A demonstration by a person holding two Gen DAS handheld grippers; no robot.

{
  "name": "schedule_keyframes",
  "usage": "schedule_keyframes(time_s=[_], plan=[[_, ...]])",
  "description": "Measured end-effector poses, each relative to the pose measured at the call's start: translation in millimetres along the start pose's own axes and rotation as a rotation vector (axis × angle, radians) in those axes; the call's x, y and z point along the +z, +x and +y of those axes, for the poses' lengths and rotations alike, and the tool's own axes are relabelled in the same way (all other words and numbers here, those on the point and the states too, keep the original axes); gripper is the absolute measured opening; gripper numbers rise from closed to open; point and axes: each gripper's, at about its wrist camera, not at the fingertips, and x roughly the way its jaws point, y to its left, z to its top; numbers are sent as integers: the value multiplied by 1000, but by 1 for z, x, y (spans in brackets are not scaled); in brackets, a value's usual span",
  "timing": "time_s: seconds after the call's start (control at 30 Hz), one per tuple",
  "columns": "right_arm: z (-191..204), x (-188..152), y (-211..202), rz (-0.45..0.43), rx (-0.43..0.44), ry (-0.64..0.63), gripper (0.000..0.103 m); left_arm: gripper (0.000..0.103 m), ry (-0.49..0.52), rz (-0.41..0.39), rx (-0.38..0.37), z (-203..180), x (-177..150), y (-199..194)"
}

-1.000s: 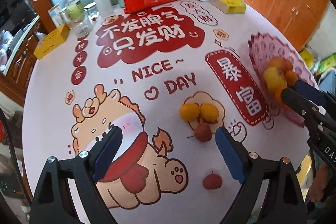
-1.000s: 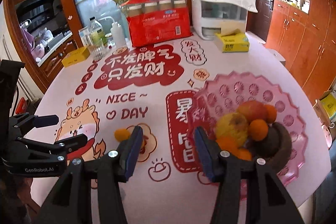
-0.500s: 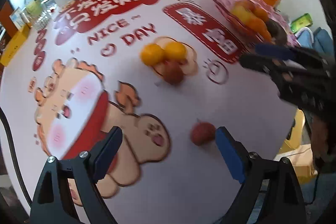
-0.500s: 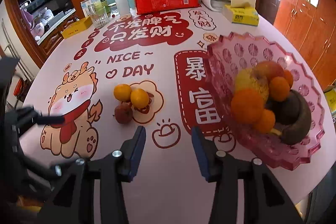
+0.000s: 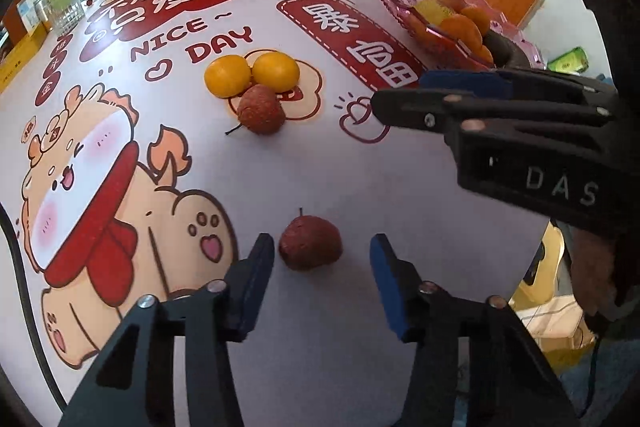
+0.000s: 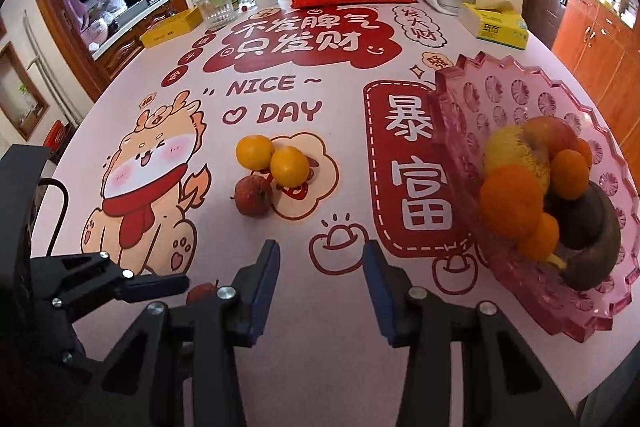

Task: Organize fruits
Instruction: 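Move both tools back toward the lychees on the table, then grasp a red lychee with the left tool while the right tool grasps another lychee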

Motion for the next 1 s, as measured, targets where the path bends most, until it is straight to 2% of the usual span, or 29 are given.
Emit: schedule_keyframes(time_s=[0.1,0.33,0.63,0.83,1.0], plan=[[-1,-1,1,7,10,-12,43,31,-20,-18,5,-1,2,2],[4,2,8,17,42,-41,43,30,-101,-39,6,12,-3,-3],[22,12,26,35,99,-47,43,30,-281,-71,93,78,-3,-19],[32,20,49,73,137,-7,39,30,-312,-89,126,106,4,-26],[35,27,61,88,151,33,39,30,-325,-89,121,123,7,-28]])
